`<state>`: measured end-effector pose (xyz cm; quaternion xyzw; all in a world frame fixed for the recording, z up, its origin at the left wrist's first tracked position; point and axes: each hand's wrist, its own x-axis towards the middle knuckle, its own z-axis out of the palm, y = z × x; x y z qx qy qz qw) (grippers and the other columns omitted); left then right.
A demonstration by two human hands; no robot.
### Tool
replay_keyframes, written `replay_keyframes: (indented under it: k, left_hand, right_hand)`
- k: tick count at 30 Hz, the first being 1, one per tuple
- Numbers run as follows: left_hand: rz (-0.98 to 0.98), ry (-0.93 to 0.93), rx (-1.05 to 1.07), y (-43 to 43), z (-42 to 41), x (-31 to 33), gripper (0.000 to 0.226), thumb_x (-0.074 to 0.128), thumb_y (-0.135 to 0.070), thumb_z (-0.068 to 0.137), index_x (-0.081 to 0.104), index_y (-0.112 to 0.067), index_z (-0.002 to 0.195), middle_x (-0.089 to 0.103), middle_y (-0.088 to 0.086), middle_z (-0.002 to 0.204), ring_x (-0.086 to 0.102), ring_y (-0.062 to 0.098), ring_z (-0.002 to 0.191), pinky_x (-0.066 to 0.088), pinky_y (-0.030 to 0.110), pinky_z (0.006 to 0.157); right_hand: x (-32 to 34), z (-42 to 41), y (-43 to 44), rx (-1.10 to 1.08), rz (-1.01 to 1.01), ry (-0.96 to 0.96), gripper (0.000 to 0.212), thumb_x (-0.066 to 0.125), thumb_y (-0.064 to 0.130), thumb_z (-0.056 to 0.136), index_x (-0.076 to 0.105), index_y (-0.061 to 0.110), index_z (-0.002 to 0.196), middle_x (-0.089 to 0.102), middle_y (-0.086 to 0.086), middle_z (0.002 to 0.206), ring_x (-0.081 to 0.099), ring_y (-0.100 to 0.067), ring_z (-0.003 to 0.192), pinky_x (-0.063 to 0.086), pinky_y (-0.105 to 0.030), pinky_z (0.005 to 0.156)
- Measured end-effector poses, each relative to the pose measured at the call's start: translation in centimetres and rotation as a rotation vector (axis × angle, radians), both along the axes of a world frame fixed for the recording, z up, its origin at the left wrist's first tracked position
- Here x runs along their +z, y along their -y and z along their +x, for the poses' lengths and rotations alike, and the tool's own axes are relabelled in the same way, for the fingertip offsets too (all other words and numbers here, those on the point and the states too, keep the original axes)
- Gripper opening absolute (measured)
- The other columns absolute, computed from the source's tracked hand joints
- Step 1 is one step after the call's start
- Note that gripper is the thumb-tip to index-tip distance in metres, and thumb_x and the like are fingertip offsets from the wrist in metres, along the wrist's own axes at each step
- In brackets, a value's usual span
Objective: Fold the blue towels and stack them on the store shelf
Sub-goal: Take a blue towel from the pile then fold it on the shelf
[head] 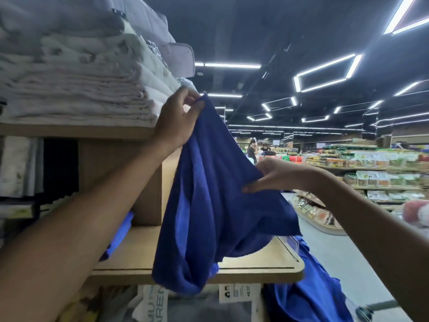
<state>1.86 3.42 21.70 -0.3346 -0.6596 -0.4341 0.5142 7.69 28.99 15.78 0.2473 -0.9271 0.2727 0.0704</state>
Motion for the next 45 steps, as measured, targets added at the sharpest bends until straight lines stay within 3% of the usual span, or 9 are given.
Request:
replay_keyframes:
  k: [6, 12, 21, 31, 34, 37, 39, 42, 45]
  left_hand:
    - [-0.008, -0.033, 0.023, 3.6, 1.9, 1.0, 0.007, 0.063, -0.017, 0.092, 0.058, -0.023, 0.092, 0.060, -0.017, 0.085, 0.057, -0.007, 0.080, 0.045, 0.023, 0.084]
    - [-0.016, -0.016, 0.017, 7.3, 4.4, -0.9, 0.010, 0.061, -0.022, 0.093, 0.056, -0.030, 0.091, 0.061, -0.014, 0.086, 0.058, -0.011, 0.078, 0.044, 0.014, 0.079]
    - [0.043, 0.098, 0.054, 12.5, 6.3, -9.2, 0.017, 0.060, -0.026, 0.099, 0.054, -0.038, 0.090, 0.066, -0.031, 0.082, 0.060, -0.010, 0.073, 0.043, 0.006, 0.062]
    - [-0.046, 0.139, 0.150, 14.5, 6.2, -19.5, 0.008, 0.050, -0.043, 0.101, 0.046, -0.050, 0.101, 0.064, -0.022, 0.093, 0.061, -0.007, 0.087, 0.044, 0.007, 0.070]
    - [0.019, 0.162, 0.140, 14.9, 6.2, -20.9, 0.012, 0.051, -0.040, 0.101, 0.046, -0.051, 0.101, 0.061, -0.017, 0.093, 0.060, -0.007, 0.086, 0.044, 0.008, 0.071]
    - [0.142, 0.194, 0.114, 14.6, 6.6, -20.4, 0.014, 0.054, -0.038, 0.101, 0.053, -0.052, 0.100, 0.065, -0.028, 0.094, 0.061, -0.009, 0.088, 0.045, 0.007, 0.074]
    - [0.214, 0.234, 0.059, 14.2, 7.0, -19.6, 0.021, 0.055, -0.036, 0.101, 0.063, -0.054, 0.097, 0.068, -0.032, 0.092, 0.064, -0.010, 0.087, 0.047, 0.008, 0.072]
    - [0.286, 0.287, -0.046, 14.2, 6.9, -18.7, 0.025, 0.056, -0.035, 0.101, 0.073, -0.050, 0.091, 0.073, -0.025, 0.088, 0.067, -0.007, 0.081, 0.049, 0.010, 0.065]
    - [0.303, 0.295, -0.104, 14.5, 6.6, -18.4, 0.017, 0.060, -0.040, 0.099, 0.074, -0.039, 0.091, 0.075, -0.016, 0.090, 0.069, -0.001, 0.081, 0.052, 0.015, 0.063]
  right_hand:
    - [-1.0, 3.1, -1.0, -0.015, 0.049, 0.116, 0.041, 0.070, 0.052, 0.087, 0.078, 0.015, 0.104, 0.078, -0.006, 0.105, 0.074, -0.029, 0.097, 0.055, -0.053, 0.096]
    - [-1.9, 4.5, -2.1, 0.065, -0.288, 0.276, 0.061, 0.061, 0.049, 0.085, 0.069, -0.003, 0.118, 0.073, -0.019, 0.118, 0.067, -0.042, 0.112, 0.046, -0.060, 0.107]
    - [-4.4, 4.4, -2.0, 0.059, -0.076, 0.318, 0.024, 0.060, 0.028, 0.098, 0.082, 0.018, 0.097, 0.078, -0.008, 0.104, 0.076, -0.022, 0.097, 0.061, -0.036, 0.083]
    - [-7.6, 3.2, -1.1, 0.011, 0.212, 0.049, 0.037, 0.070, 0.017, 0.095, 0.074, 0.052, 0.081, 0.074, 0.014, 0.073, 0.072, -0.009, 0.065, 0.052, -0.016, 0.057]
    - [-8.4, 2.6, -1.3, 0.001, 0.065, -0.055, 0.046, 0.072, 0.009, 0.092, 0.075, 0.052, 0.078, 0.075, 0.012, 0.076, 0.074, -0.013, 0.067, 0.057, -0.020, 0.058]
    - [-8.4, 1.9, -1.7, 0.006, -0.233, -0.093, 0.034, 0.073, 0.002, 0.088, 0.073, 0.035, 0.097, 0.079, -0.001, 0.088, 0.077, -0.023, 0.079, 0.063, -0.031, 0.063]
    - [-8.0, 1.4, -2.2, 0.027, -0.432, -0.029, 0.028, 0.073, 0.007, 0.087, 0.070, 0.023, 0.109, 0.079, -0.008, 0.096, 0.077, -0.024, 0.088, 0.064, -0.035, 0.072]
    - [-7.4, 1.4, -2.8, 0.141, -0.750, 0.137, 0.014, 0.073, 0.017, 0.084, 0.078, 0.019, 0.097, 0.078, -0.008, 0.099, 0.076, -0.019, 0.093, 0.061, -0.031, 0.083]
    - [-6.8, 1.6, -3.6, 0.193, -0.779, 0.176, 0.023, 0.082, 0.024, 0.076, 0.080, 0.018, 0.098, 0.078, -0.005, 0.102, 0.075, -0.016, 0.094, 0.060, -0.027, 0.082]
